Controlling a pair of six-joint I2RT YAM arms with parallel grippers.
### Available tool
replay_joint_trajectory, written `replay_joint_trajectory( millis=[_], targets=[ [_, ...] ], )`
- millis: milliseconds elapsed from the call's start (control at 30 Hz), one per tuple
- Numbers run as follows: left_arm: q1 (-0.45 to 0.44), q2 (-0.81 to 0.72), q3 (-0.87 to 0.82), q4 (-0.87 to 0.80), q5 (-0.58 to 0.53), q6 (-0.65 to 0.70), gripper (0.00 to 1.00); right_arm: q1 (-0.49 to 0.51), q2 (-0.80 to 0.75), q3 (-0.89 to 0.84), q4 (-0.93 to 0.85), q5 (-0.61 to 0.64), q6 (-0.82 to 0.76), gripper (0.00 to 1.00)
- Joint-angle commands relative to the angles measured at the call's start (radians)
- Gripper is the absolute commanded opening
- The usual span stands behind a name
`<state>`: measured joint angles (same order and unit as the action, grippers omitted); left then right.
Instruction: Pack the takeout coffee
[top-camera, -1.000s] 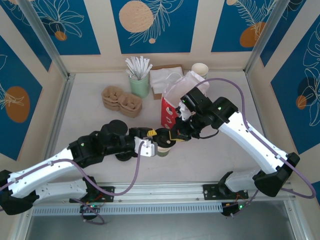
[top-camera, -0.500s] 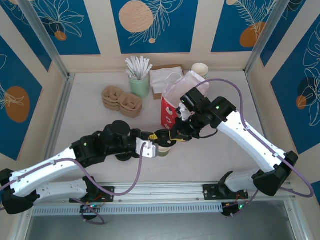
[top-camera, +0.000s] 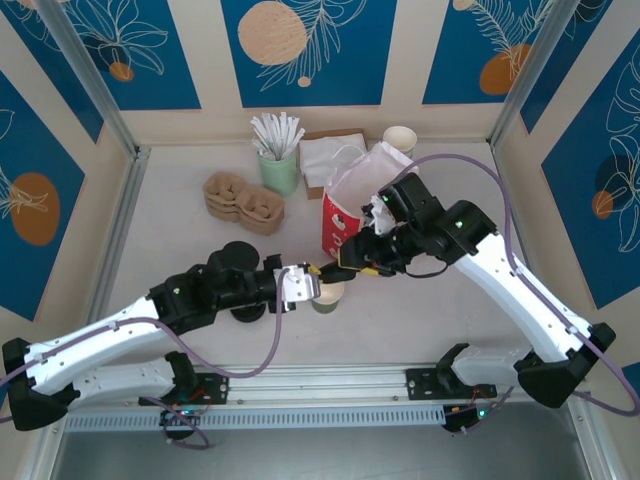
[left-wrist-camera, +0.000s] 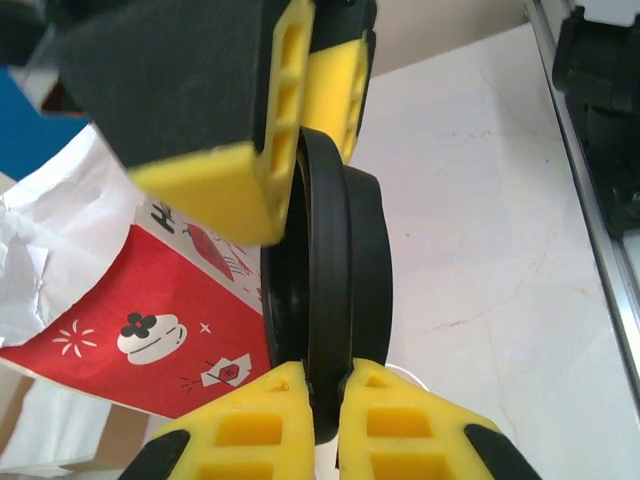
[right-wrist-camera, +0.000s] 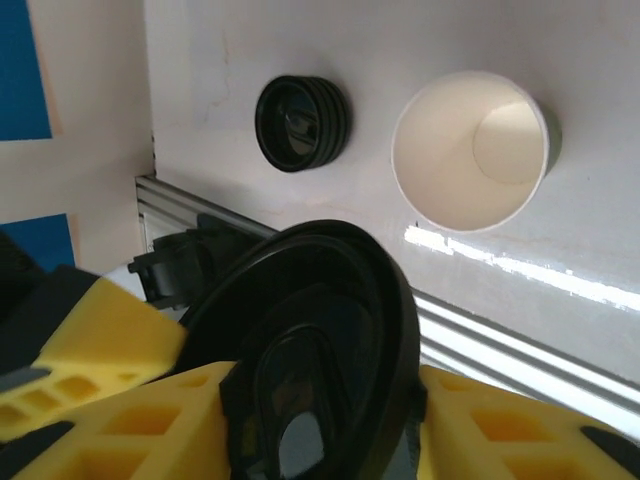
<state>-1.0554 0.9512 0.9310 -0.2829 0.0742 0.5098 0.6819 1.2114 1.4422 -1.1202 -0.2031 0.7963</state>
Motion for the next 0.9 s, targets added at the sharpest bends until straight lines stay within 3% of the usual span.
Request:
replay_joint_trajectory(
  millis=[0, 267, 700, 867],
  targets=[
    [0.055, -0.002, -0.014, 0.025, 0.021, -0.180, 0.06, -0.024, -0.072, -0.030, 0.020, 0.053, -0.001, 0.52],
    [0.220, -0.002, 0.007, -0.087, 0.186, -0.493, 0.01, -0.067, -0.227, -0.151, 0.134, 0.120, -0.028, 0.54],
    [0.329, -0.001, -0.060, -0.106, 0.360, -1.040, 0.02, -0.074, -0.345, -0.427, 0.329, 0.057, 0.021, 0.54],
    [0.393, 0.051, -0.097, -0.071, 0.485, -1.113, 0.01, -0.092, -0.351, -0.522, 0.419, -0.003, 0.056, 0.54]
  ],
)
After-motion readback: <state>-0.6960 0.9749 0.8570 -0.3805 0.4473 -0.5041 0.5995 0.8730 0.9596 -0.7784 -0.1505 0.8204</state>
